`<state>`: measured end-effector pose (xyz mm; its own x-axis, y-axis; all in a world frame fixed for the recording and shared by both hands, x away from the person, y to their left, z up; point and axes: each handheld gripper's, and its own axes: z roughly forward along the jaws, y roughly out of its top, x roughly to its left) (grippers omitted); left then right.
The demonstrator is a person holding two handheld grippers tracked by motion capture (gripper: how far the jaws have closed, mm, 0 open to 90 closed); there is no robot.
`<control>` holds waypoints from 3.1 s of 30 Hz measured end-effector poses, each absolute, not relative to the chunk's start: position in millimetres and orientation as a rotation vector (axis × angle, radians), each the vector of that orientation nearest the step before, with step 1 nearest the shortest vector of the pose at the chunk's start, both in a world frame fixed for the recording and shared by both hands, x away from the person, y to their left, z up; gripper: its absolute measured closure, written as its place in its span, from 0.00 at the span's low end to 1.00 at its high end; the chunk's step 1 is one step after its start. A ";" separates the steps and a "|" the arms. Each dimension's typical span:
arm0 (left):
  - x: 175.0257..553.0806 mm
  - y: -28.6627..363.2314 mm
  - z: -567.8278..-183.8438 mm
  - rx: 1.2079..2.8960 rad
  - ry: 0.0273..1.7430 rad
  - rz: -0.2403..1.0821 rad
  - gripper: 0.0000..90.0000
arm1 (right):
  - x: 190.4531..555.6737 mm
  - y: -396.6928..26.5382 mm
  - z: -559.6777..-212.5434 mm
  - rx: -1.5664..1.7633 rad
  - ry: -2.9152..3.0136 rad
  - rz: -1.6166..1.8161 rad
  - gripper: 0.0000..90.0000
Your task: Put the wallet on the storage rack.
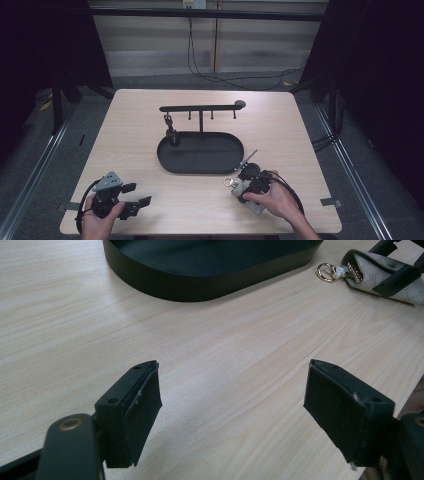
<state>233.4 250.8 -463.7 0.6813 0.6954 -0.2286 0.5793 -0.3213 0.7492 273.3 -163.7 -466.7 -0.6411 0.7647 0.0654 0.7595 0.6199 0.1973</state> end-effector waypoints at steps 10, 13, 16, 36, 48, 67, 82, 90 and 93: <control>233.6 251.2 -463.6 2.016 0.987 0.174 0.25 | 272.2 -164.7 -459.7 1.323 2.795 0.341 0.36; 233.8 251.5 -464.0 2.014 0.989 0.171 0.25 | 272.5 -166.3 -458.2 1.331 2.788 0.349 0.36; 234.4 251.5 -464.0 2.017 0.991 0.169 0.25 | 272.9 -167.5 -456.5 1.340 2.790 0.353 0.36; 235.5 251.7 -464.2 2.018 0.991 0.169 0.25 | 281.4 -168.2 -433.8 1.361 2.848 0.267 0.36; 236.5 250.3 -464.6 2.024 0.989 0.165 0.25 | 293.1 -170.7 -418.2 1.382 2.851 0.280 0.37; 236.1 249.7 -464.5 2.042 0.979 0.160 0.25 | 321.8 -166.9 -393.7 1.414 2.811 0.353 0.37; 235.5 250.4 -464.5 2.035 0.981 0.161 0.25 | 349.9 -172.8 -387.8 1.569 2.706 0.572 0.37; 235.2 251.3 -464.2 2.032 0.982 0.161 0.25 | 361.5 -168.1 -393.8 1.615 2.677 0.644 0.37; 235.0 251.4 -463.7 2.034 0.977 0.165 0.25 | 365.9 -168.9 -395.7 1.650 2.650 0.688 0.37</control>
